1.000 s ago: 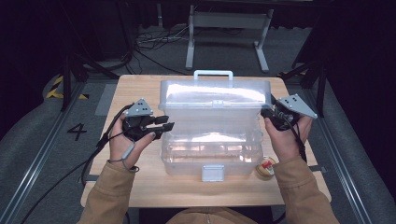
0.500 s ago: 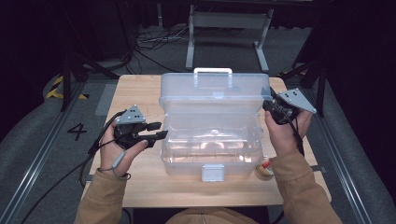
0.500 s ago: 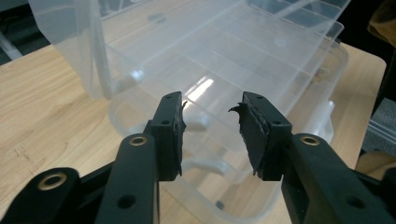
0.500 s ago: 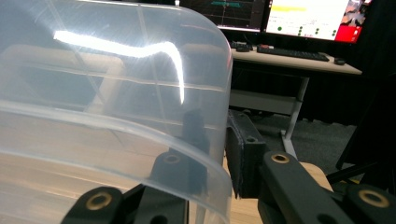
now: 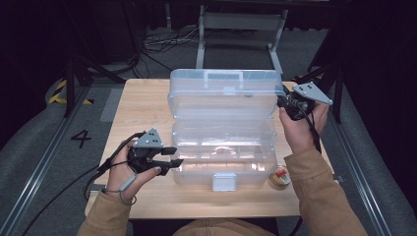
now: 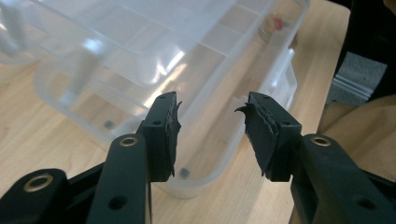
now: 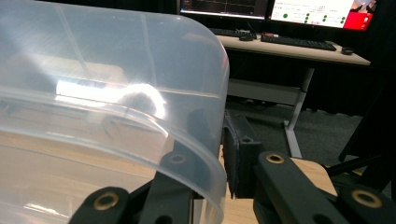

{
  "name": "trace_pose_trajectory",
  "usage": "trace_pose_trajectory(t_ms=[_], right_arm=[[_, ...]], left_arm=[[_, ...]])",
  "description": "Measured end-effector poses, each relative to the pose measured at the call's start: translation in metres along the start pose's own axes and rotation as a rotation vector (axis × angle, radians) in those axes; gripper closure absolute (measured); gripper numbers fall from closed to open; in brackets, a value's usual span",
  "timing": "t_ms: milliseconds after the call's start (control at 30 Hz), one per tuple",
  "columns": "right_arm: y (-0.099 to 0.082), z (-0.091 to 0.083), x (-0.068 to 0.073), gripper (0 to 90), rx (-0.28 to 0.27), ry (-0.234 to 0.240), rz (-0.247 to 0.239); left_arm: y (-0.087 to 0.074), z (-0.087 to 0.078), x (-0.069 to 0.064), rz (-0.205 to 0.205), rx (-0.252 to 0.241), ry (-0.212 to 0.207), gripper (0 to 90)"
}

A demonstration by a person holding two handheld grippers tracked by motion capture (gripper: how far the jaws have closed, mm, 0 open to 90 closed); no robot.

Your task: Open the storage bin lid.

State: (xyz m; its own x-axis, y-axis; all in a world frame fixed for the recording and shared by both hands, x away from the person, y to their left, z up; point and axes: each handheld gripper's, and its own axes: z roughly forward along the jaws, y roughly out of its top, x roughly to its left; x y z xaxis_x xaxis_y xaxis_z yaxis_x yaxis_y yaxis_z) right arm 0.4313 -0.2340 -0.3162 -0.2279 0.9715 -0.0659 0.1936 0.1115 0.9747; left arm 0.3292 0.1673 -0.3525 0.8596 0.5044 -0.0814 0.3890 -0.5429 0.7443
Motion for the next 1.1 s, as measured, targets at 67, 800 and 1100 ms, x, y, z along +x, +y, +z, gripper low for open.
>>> trace_pose_trajectory(t_ms=[67,800,1100], right_arm=[[0.0,0.001,0.0,81.4,0.001,0.001,0.001],[0.004,0.009,-0.006,80.5,0.018,0.031,0.005],[0.004,0.011,-0.007,80.1,0.013,0.039,0.01]], left_arm=[[-0.001,0.003,-0.001,0.004,0.011,-0.007,54.1],[-0.01,0.053,-0.006,0.05,0.175,-0.136,51.9],[-0.016,0.069,-0.002,0.017,0.185,-0.138,62.5]])
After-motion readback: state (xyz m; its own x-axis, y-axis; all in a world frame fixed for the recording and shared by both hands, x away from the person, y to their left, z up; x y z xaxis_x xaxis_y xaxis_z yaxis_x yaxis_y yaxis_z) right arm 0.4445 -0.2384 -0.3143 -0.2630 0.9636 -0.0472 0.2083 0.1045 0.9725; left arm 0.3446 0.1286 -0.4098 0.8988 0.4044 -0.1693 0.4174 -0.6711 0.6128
